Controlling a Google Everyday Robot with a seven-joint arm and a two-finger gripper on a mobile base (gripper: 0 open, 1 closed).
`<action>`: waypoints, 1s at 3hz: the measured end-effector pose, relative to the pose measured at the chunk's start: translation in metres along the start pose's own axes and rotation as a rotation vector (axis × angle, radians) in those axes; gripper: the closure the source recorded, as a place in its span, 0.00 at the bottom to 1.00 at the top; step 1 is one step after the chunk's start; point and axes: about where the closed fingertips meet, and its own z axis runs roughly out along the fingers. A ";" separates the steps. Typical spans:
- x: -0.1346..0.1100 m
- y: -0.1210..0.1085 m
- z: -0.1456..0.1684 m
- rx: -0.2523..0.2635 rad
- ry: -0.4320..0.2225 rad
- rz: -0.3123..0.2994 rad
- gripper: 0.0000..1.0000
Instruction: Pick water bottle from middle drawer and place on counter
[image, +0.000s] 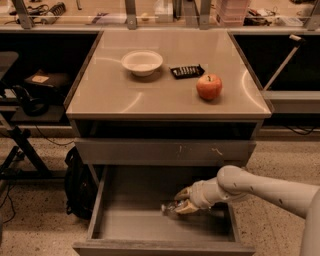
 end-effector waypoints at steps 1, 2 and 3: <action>-0.025 -0.008 -0.045 0.078 -0.018 0.015 1.00; -0.065 -0.020 -0.126 0.177 -0.021 0.003 1.00; -0.104 -0.044 -0.218 0.265 -0.024 -0.033 1.00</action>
Offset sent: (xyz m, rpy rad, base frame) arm 0.0104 -0.0806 0.2743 0.0166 -0.2775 -0.1987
